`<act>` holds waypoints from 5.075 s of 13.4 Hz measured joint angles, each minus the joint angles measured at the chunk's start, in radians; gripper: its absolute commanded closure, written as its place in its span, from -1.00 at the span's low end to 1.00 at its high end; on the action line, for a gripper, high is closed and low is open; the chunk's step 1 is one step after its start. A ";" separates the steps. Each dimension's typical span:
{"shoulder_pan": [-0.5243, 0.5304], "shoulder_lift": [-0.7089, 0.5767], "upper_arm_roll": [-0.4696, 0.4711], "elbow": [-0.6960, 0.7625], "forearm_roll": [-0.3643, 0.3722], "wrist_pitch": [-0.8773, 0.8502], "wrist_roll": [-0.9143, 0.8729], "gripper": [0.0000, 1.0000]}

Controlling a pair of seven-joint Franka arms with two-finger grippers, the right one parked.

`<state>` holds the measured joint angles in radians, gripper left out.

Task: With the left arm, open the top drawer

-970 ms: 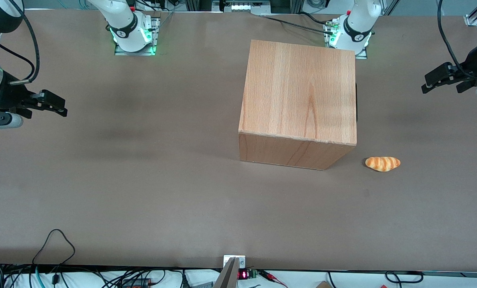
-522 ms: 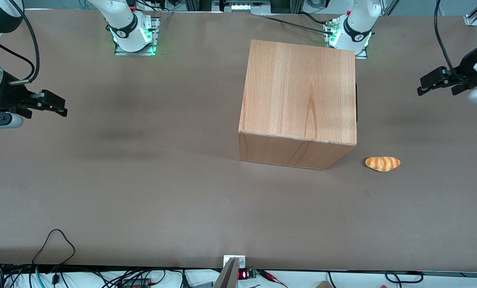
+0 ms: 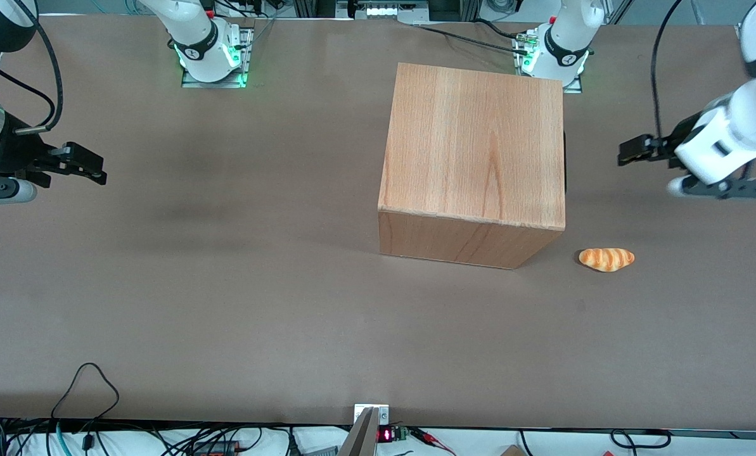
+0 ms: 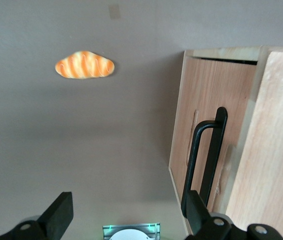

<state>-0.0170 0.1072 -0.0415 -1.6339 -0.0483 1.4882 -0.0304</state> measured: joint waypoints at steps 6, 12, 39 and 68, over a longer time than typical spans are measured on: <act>-0.009 0.076 -0.001 -0.020 -0.032 -0.018 0.097 -1.00; -0.005 0.120 0.001 -0.104 -0.142 -0.019 0.177 -1.00; 0.067 0.172 0.004 -0.175 -0.185 0.076 0.272 -1.00; 0.303 0.199 0.009 -0.116 -0.056 0.104 0.302 -1.00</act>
<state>0.2857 0.3061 -0.0329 -1.7495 -0.1042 1.5921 0.2713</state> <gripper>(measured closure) 0.000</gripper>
